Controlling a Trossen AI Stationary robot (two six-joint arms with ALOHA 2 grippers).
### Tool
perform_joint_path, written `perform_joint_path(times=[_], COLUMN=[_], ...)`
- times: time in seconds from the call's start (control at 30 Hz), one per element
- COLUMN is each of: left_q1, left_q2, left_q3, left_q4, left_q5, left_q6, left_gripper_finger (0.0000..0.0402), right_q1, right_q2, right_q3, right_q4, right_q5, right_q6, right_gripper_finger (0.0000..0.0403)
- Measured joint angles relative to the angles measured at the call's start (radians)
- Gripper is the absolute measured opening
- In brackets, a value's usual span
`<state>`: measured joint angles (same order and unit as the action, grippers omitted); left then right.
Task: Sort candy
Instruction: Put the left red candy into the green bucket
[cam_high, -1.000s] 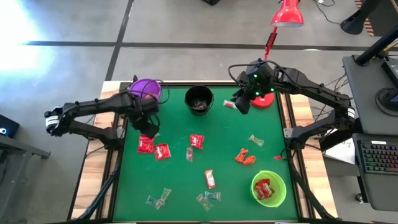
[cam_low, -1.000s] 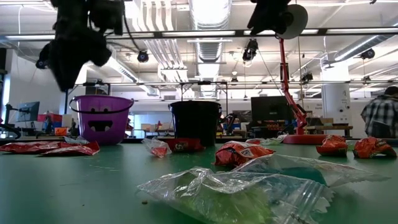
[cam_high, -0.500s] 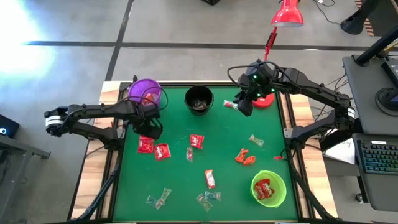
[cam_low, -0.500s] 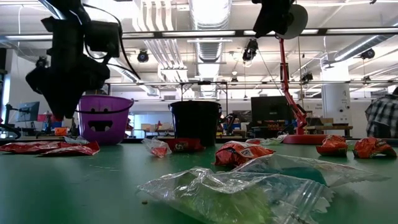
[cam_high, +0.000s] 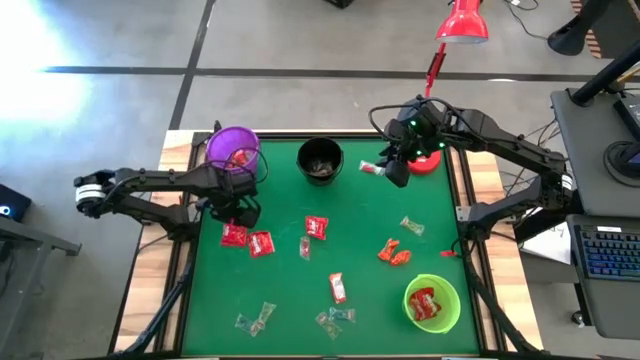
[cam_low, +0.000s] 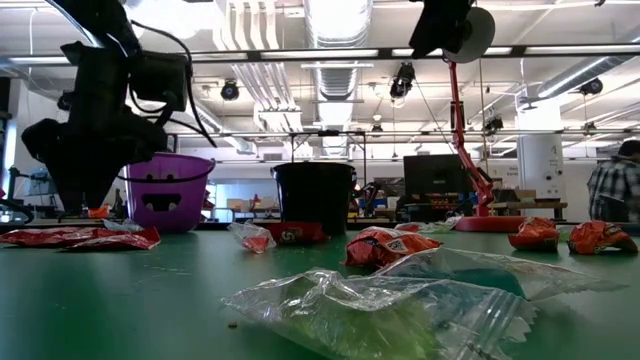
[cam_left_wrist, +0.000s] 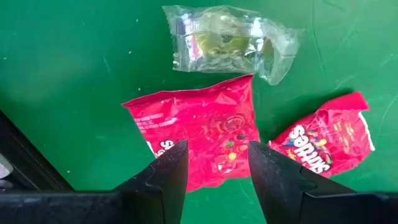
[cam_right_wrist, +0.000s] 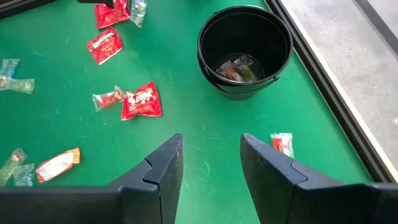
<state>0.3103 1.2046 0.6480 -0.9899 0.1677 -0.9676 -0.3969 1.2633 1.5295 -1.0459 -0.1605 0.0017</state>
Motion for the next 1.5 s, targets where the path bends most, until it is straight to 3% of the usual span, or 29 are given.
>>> perform_joint_path(times=[0.43,0.6,0.93,1.2,1.5], left_q1=[0.001,0.001,-0.005,-0.044,-0.146], left_q2=[0.165,0.205,0.191,0.175,0.108], left_q3=[-0.082,-0.073,-0.053,-0.039,0.101], left_q4=[0.103,0.099,0.095,0.1,0.076], left_q5=[-0.027,-0.032,-0.054,-0.004,0.039], left_q6=[-0.03,0.021,0.143,0.181,0.169], left_gripper_finger=[0.0155,0.0137,0.001,0.0002,0.0], right_q1=[0.0,0.002,0.002,0.002,0.002], right_q2=[-0.023,-0.031,-0.034,-0.034,-0.034], right_q3=[0.0,0.0,0.0,0.0,0.0], right_q4=[0.0,0.002,0.003,0.003,0.003], right_q5=[-0.001,-0.004,-0.004,-0.004,-0.004], right_q6=[0.014,0.017,0.023,0.001,-0.007], right_gripper_finger=[0.0146,0.0148,0.0151,0.0151,0.015])
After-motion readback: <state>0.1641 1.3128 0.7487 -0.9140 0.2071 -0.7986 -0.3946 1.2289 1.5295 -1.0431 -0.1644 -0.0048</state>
